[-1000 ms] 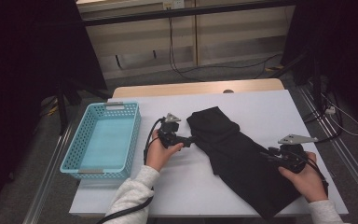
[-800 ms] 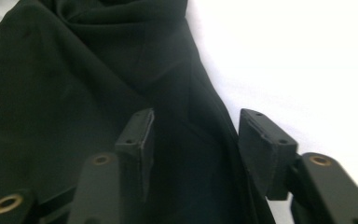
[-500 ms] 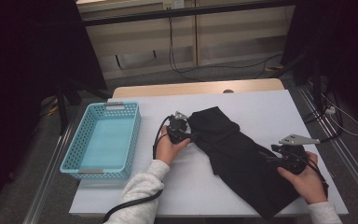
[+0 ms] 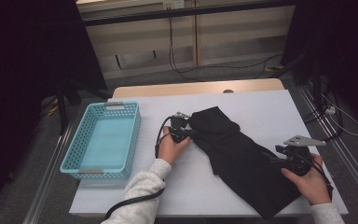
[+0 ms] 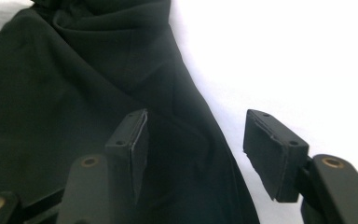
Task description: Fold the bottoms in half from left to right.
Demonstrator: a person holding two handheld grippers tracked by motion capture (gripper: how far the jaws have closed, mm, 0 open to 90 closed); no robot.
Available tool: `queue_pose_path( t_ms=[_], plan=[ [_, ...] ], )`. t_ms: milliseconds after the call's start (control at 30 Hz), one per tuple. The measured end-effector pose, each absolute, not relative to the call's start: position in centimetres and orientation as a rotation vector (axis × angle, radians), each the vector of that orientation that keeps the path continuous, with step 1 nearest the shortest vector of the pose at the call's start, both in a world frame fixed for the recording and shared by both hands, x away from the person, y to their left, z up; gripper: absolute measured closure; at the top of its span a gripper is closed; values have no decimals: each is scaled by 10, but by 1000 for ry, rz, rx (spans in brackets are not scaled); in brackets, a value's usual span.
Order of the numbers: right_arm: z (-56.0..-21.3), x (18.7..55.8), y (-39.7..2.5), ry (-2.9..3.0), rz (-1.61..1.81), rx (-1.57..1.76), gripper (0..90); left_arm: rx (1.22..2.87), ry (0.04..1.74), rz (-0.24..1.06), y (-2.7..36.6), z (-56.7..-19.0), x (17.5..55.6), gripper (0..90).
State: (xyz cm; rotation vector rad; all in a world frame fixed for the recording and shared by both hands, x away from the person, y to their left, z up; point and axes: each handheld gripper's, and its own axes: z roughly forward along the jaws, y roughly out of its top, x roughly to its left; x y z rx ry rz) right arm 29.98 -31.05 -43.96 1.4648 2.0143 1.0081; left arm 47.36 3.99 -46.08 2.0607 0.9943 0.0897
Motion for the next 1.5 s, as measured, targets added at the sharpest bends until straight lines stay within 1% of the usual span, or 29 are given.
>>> queue_pose_path(
  t_ms=[267, 333, 400, 500, 567, 633, 767, 933, 967, 1000, 1033, 1167, 1300, 1367, 1433, 1500],
  plan=[
    [-440, 298, -310, 2020, 1005, 1456, 370, 2042, 1049, 102, 59, -456, 468, 846],
    [-441, 298, -311, 2022, 989, 1464, 351, 2043, 1069, 109, 68, -455, 467, 846],
    [-439, 297, -311, 2024, 986, 1487, 295, 2051, 1078, 107, 75, -455, 467, 847],
    [-436, 295, -313, 2025, 1002, 1510, 276, 2040, 1100, 134, 83, -451, 465, 847],
    [-435, 295, -316, 2026, 1010, 1548, 232, 2038, 1114, 166, 88, -450, 465, 848],
    [-435, 294, -319, 2022, 1001, 1571, 227, 2025, 1124, 173, 93, -450, 466, 849],
    [-434, 290, -320, 2032, 998, 1576, 251, 2017, 1142, 176, 99, -450, 467, 848],
    [-436, 283, -316, 2083, 1008, 1536, 390, 2009, 1134, 173, 101, -448, 465, 848],
    [-437, 282, -315, 2091, 999, 1529, 393, 2011, 1134, 175, 101, -447, 464, 848],
    [-439, 281, -314, 2093, 983, 1513, 436, 2015, 1132, 176, 102, -447, 464, 847],
    [-439, 281, -314, 2093, 983, 1513, 436, 2015, 1132, 176, 102, -447, 464, 847],
    [-447, 281, -313, 2133, 949, 1538, 481, 2005, 1134, 184, 104, -444, 461, 848],
    [-451, 283, -311, 2154, 933, 1549, 491, 2010, 1136, 212, 106, -441, 458, 848],
    [-450, 283, -309, 2159, 938, 1560, 527, 2017, 1136, 218, 107, -440, 458, 848],
    [-450, 283, -307, 2170, 943, 1557, 536, 2016, 1146, 226, 109, -439, 457, 848],
    [-450, 283, -304, 2190, 951, 1547, 601, 2014, 1156, 236, 111, -438, 456, 848]
  ],
)
